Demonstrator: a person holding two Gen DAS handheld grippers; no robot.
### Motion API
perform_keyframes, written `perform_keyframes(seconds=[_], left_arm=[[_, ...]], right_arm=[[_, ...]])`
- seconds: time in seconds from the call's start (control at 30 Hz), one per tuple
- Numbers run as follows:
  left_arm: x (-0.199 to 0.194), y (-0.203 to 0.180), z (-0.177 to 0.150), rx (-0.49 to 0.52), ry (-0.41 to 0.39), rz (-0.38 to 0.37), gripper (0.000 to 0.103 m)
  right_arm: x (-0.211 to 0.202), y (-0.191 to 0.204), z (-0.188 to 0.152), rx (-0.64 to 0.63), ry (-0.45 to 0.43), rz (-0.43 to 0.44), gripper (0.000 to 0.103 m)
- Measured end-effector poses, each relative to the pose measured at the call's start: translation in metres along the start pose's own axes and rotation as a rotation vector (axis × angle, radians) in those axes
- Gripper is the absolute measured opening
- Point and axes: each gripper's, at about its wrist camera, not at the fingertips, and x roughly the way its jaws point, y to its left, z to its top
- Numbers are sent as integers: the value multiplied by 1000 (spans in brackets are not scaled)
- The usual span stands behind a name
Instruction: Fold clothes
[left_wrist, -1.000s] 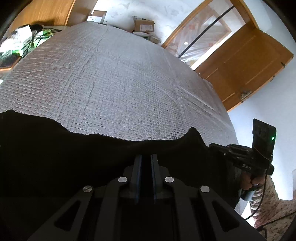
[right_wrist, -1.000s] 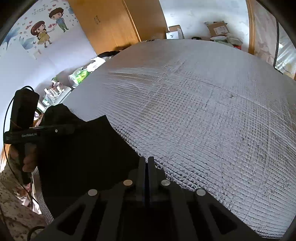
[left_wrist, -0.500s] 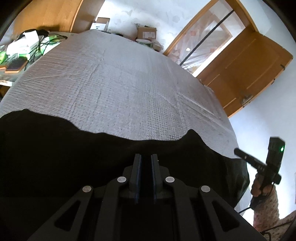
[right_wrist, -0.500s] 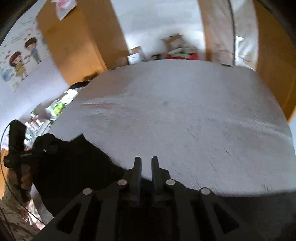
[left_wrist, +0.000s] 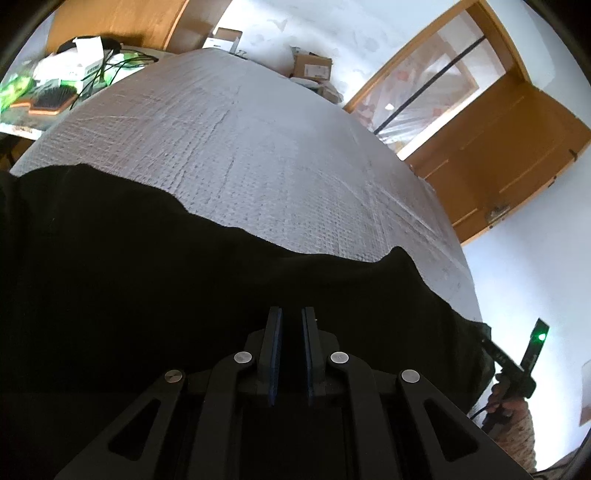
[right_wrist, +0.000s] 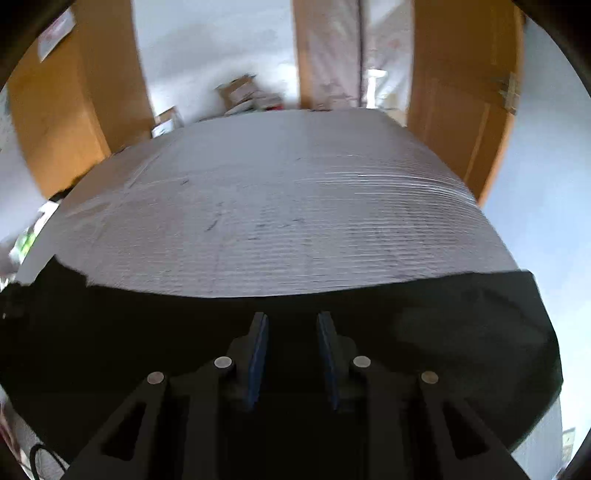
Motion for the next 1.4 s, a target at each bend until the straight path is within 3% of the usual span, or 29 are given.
perform_keyframes(seconds=[0.13,0.27,0.5,0.67,0.83,1.03,1.2,1.4], left_arm=[[0,3,-2,-16,-12,-5,11],[-9,3,-6,-28,-36,31,11],[-19,5,-18,-23,-44,65,11],[-28,8,-22,-5,-51,102,11],[-33,14,-22,-4,-54,100,11],[-29,6,-26,48,-66,139,11],[-31,10,-28,46,-73,134,11],[-30,9,-29,42,-80,136,11]], right_arm=[[-1,-19,-3,68,-7,8,26],[-15,-10,-10,29,-14,-4,27],[-47,40,-38,-138,-37,172,27],[-53,38,-71,-186,-9,89,27],[-69,27,-82,-137,-25,84,27],[-80,59,-70,-197,-104,238,27],[-73,79,-86,-286,-51,252,27],[-77,58,-100,-257,-12,235,27]])
